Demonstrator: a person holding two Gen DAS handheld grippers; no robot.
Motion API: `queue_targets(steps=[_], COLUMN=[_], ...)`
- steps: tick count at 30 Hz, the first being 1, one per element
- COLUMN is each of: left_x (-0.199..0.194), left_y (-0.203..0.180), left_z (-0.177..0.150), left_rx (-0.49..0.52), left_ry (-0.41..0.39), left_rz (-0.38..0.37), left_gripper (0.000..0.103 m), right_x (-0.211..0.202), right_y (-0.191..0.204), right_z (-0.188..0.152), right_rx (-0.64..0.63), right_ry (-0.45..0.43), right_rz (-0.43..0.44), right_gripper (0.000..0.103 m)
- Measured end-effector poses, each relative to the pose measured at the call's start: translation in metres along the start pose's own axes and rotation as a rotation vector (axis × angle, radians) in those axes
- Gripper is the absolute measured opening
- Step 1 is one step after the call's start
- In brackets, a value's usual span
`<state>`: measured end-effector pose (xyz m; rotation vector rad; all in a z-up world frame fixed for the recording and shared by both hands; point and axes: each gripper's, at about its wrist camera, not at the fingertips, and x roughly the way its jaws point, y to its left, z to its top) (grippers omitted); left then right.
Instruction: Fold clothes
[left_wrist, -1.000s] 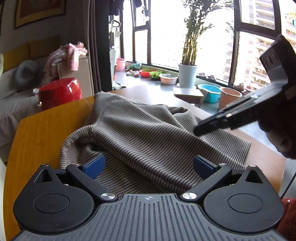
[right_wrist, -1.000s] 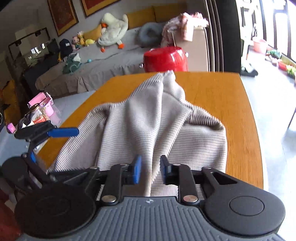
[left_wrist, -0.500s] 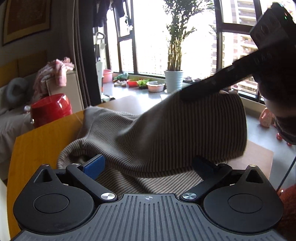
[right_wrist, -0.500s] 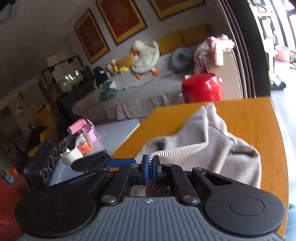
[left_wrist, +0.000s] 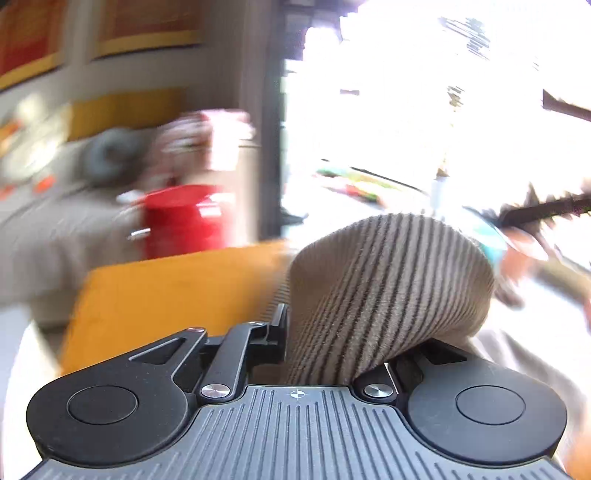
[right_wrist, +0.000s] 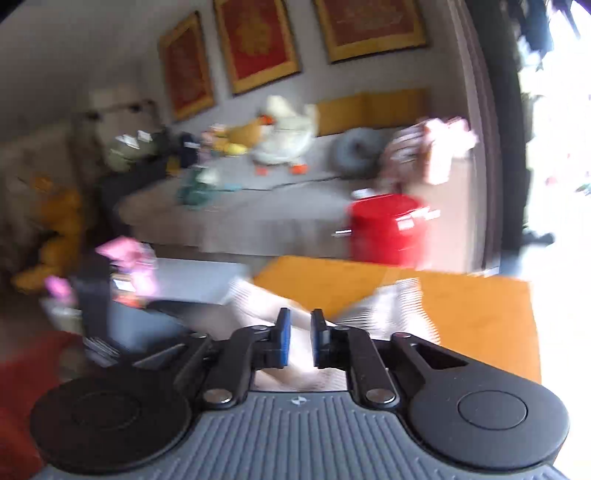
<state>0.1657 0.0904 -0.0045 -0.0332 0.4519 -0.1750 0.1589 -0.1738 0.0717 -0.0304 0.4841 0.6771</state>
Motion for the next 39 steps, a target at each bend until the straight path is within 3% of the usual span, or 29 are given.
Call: queue_targets(steps=[3,6,7,9,11,13,15,16,17,19,20,24,30,35,39], left_x=[-0.007,-0.015,-0.017,-0.013,-0.01,-0.01,-0.014,-0.016,-0.018,-0.022,-0.024,-0.029,-0.014,0.014,0.039], left_y=[0.038,0.071,0.08,0.084,0.087,0.089,0.092,0.094,0.096,0.099,0.101,0.112,0.12,0.124,0.128], left_z=[0.006,0.01,0.01,0.008,0.005,0.002,-0.004,-0.007,-0.01,-0.015,-0.018,-0.022,-0.01,-0.003,0.001], left_rx=[-0.095,-0.163,-0.182,-0.186,-0.189,-0.185,-0.189,-0.19,-0.192,-0.195,-0.197,-0.206,-0.225,-0.21,-0.198], left_ry=[-0.029,-0.054,-0.06,-0.042,-0.025,-0.012,-0.002,0.002,0.007,0.017,0.022,0.039,0.025,0.044,0.074], left_rz=[0.089,0.165,0.186,0.186,0.184,0.173,0.176,0.178,0.179,0.182,0.183,0.2,0.217,0.232,0.242], left_gripper=[0.013,0.013,0.013,0.013,0.013,0.013,0.013,0.013,0.013,0.013,0.013,0.014,0.014,0.015,0.016], right_x=[0.035,0.063,0.071,0.086,0.098,0.113,0.115,0.11,0.104,0.088,0.08,0.052,0.036,0.067,0.087], right_y=[-0.005,0.013,0.022,0.044,0.057,0.053,0.036,0.028,0.023,0.02,0.017,-0.006,-0.086,-0.146,-0.172], right_z=[-0.01,-0.028,-0.036,-0.051,-0.065,-0.076,-0.082,-0.082,-0.083,-0.086,-0.087,-0.072,-0.019,-0.03,-0.056], right_rx=[-0.045,-0.089,-0.113,-0.232,-0.362,-0.401,-0.301,-0.244,-0.199,-0.183,-0.179,-0.13,0.065,0.123,0.155], right_ry=[0.059,0.144,0.173,0.199,0.179,0.205,0.222,0.23,0.235,0.22,0.208,0.148,-0.005,0.073,0.143], right_rz=[-0.121,-0.079,-0.052,-0.062,-0.149,-0.211,-0.183,-0.153,-0.134,-0.147,-0.159,-0.217,-0.381,-0.542,-0.579], right_gripper=[0.025,0.033,0.042,0.05,0.065,0.069,0.065,0.055,0.036,0.017,0.012,0.009,0.009,0.009,0.011])
